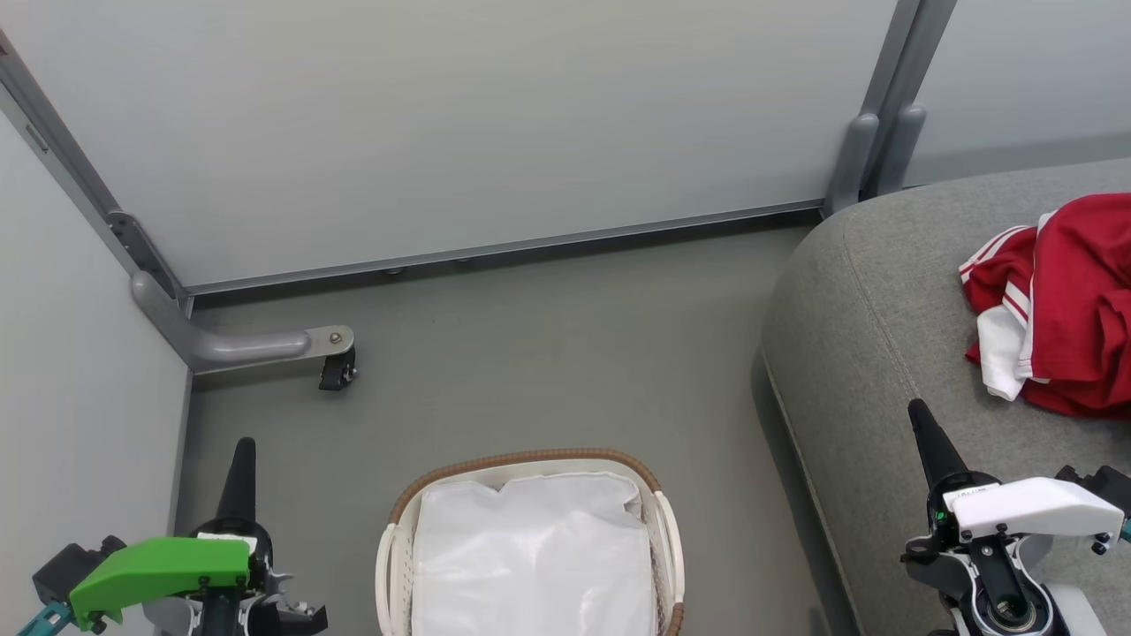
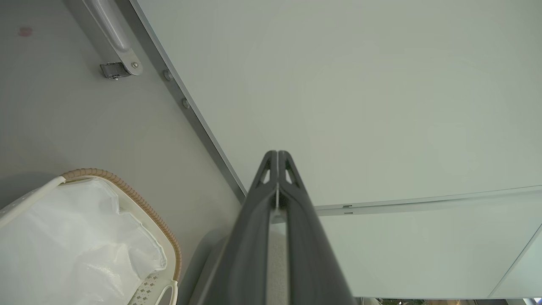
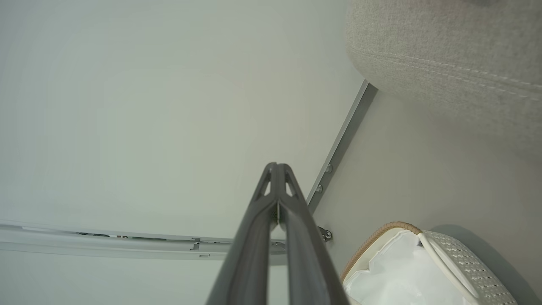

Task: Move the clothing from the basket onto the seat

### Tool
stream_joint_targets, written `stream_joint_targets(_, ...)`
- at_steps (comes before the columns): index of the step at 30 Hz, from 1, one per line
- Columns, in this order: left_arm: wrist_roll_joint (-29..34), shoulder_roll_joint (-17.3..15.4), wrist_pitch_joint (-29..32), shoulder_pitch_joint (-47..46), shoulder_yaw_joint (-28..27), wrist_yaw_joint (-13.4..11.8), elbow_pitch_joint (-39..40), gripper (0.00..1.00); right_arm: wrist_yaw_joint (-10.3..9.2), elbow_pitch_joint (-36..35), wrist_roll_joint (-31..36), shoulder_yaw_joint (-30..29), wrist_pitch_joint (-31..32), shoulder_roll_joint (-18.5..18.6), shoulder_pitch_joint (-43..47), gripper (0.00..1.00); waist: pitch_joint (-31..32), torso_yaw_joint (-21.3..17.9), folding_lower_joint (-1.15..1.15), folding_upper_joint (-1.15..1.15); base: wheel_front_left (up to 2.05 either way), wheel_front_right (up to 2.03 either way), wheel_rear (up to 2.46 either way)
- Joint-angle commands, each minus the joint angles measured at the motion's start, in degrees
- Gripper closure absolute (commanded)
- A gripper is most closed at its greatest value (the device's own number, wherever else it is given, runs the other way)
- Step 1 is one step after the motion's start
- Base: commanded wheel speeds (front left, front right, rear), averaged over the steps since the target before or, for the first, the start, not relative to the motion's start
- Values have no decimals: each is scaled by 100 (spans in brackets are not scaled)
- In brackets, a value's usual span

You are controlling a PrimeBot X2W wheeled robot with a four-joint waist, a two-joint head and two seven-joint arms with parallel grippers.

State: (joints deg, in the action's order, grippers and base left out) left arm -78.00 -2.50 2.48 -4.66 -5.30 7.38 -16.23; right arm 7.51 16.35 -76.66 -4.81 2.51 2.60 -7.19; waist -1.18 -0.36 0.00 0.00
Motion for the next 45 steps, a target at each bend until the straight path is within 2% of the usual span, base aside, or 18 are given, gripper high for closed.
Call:
stream_joint_targets(1, -124, -48, 50, -123, -28, 15, 61, 100, -2, -66, -148, -31, 45, 34, 45, 100, 4, 2, 0, 0, 0, 0, 0)
stream_joint_targets(36, -1467, -57, 428, -201, -137, 20, 237, 100, -2, -255, -1602, -189, 420, 43, 131, 100, 99, 36, 0, 0, 0, 0, 0)
stream_joint_targets(45, -1452, -56, 427, -181, -134, 20, 230, 100, -2, -250, -1584, -186, 423, 43, 130, 100, 100, 36, 0, 0, 0, 0, 0)
